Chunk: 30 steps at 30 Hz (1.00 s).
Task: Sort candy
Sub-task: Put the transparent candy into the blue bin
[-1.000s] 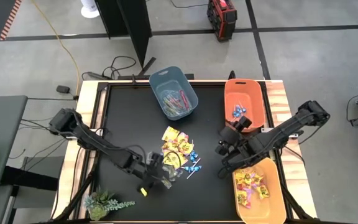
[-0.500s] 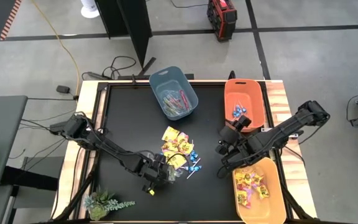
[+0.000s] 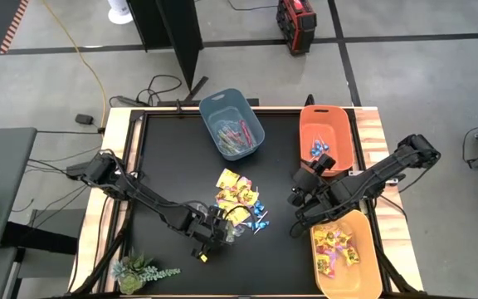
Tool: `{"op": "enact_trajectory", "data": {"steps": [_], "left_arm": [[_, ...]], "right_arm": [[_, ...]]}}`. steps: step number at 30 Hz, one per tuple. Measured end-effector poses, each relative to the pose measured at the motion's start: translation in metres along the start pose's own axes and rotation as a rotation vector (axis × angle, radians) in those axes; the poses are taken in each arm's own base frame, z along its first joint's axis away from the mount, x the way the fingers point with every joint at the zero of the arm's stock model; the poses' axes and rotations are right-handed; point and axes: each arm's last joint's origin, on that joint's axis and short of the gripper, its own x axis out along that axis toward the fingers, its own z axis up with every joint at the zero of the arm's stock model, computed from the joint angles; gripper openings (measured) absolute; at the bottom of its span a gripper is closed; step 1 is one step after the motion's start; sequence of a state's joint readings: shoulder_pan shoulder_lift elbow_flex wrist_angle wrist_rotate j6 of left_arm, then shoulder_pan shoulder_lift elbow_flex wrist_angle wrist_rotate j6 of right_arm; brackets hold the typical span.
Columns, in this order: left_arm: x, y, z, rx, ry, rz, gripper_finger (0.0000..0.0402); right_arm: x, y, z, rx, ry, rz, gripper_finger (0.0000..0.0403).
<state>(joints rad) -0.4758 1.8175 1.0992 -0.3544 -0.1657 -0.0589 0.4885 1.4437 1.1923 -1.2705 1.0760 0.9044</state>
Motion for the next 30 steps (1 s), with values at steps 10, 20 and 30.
{"op": "enact_trajectory", "data": {"steps": [10, 20, 30], "left_arm": [[0.005, 0.016, -0.007, -0.050, 0.038, 0.013, 0.0201], [0.011, 0.023, -0.015, -0.107, 0.050, -0.061, 0.0201], [0.011, 0.023, -0.016, -0.148, 0.059, -0.051, 0.0111]], "right_arm": [[0.000, 0.001, 0.000, 0.011, -0.002, 0.004, 0.0264], [0.000, 0.001, 0.000, 0.012, -0.003, 0.004, 0.0264], [0.000, 0.001, 0.000, 0.009, -0.003, 0.004, 0.0264]]}}
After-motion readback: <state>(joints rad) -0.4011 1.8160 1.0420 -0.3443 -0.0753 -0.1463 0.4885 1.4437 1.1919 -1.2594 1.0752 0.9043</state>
